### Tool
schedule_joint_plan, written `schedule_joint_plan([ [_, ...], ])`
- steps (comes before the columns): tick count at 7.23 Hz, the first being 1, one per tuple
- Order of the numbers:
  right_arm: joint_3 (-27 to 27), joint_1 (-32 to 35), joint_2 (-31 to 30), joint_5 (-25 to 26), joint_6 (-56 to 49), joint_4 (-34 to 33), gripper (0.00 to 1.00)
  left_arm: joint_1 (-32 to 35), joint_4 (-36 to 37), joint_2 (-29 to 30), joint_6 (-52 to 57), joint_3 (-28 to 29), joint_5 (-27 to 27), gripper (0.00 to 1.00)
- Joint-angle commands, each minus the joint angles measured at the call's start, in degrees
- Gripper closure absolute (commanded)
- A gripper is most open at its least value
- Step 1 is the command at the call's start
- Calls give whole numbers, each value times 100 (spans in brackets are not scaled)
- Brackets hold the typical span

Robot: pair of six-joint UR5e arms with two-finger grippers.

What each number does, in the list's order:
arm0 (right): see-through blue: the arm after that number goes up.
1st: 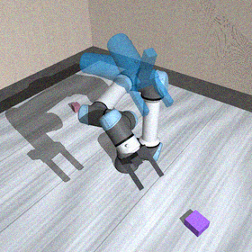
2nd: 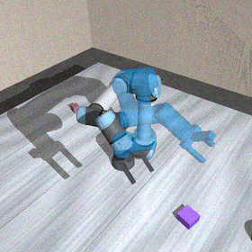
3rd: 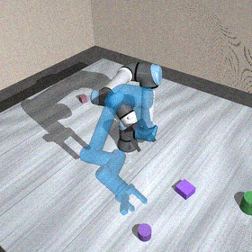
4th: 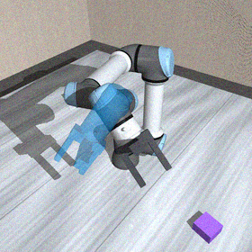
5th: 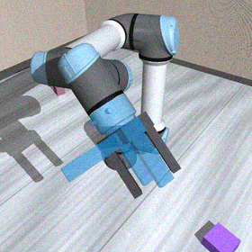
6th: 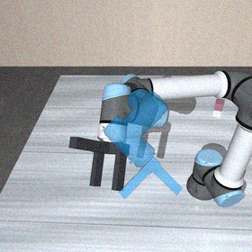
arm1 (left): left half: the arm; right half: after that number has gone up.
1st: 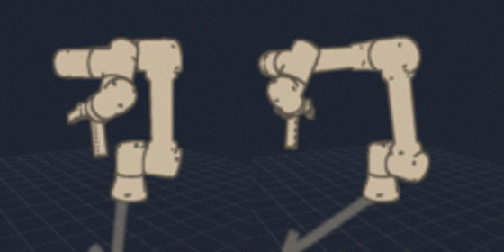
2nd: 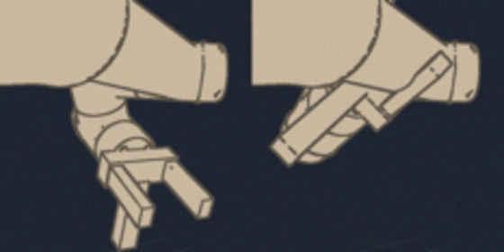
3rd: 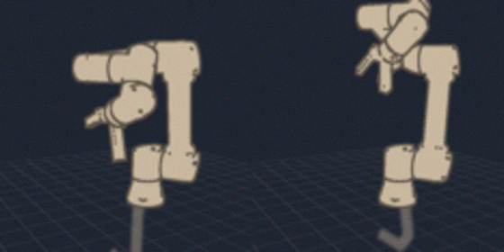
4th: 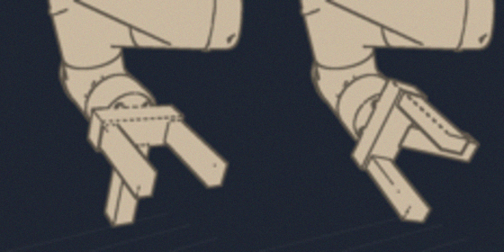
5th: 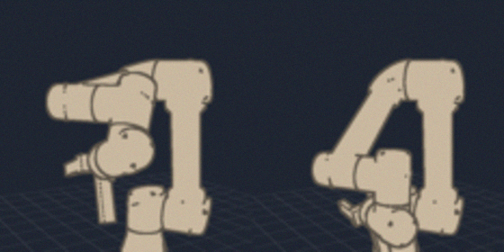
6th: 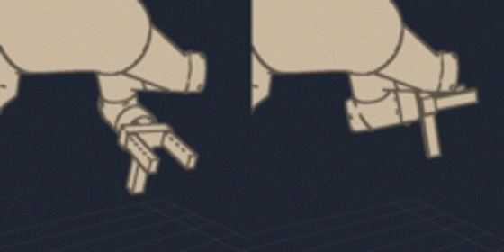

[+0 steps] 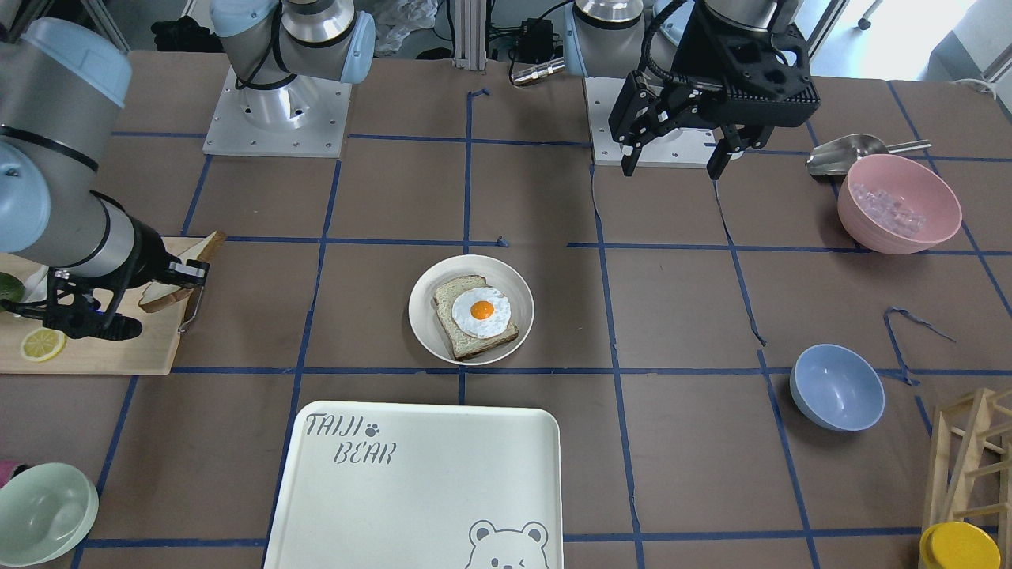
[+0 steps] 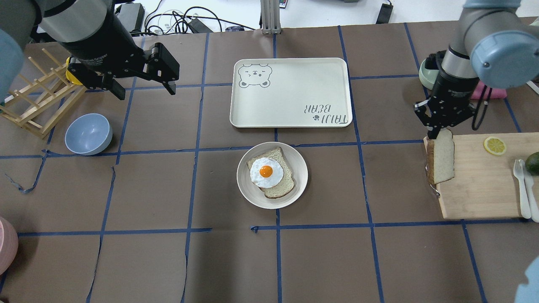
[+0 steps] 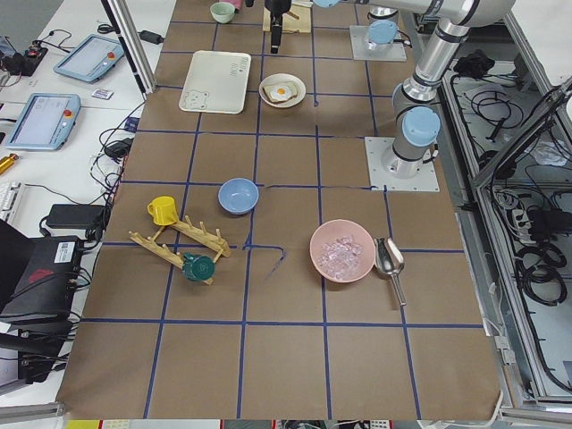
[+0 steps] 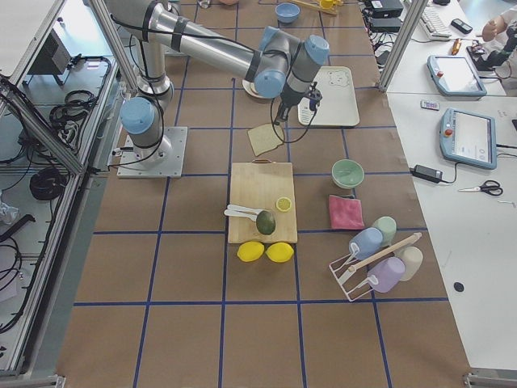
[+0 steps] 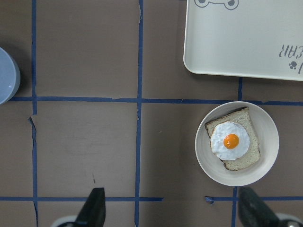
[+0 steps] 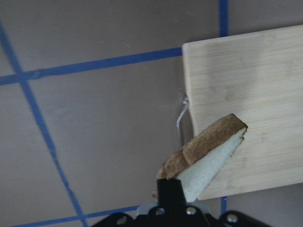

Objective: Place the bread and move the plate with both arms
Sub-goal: 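Lift the bread slice and carry it over the egg toast plate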

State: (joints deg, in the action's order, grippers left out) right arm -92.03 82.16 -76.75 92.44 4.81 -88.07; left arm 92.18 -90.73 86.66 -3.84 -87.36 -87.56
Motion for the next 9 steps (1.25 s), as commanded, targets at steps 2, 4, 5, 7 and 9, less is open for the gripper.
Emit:
schedule_joint_plan([
  [2, 642, 1920, 72, -1312, 3147, 178, 100, -7, 2, 17, 6, 0, 10, 0],
  [4, 686, 2845, 405, -1431, 4042, -340, 100, -7, -6, 9, 6, 0, 10, 0],
  [5, 677, 3023, 571, -1422, 4115, -508, 100, 1, 11, 26, -2, 0, 11, 0],
  [7, 660, 3034, 774, -1361, 4010, -728, 100, 1, 11, 35, -2, 0, 10, 0],
  [9, 668, 3034, 1020, -1343, 4028, -1211, 100, -7, 11, 44, 7, 0, 2, 0],
])
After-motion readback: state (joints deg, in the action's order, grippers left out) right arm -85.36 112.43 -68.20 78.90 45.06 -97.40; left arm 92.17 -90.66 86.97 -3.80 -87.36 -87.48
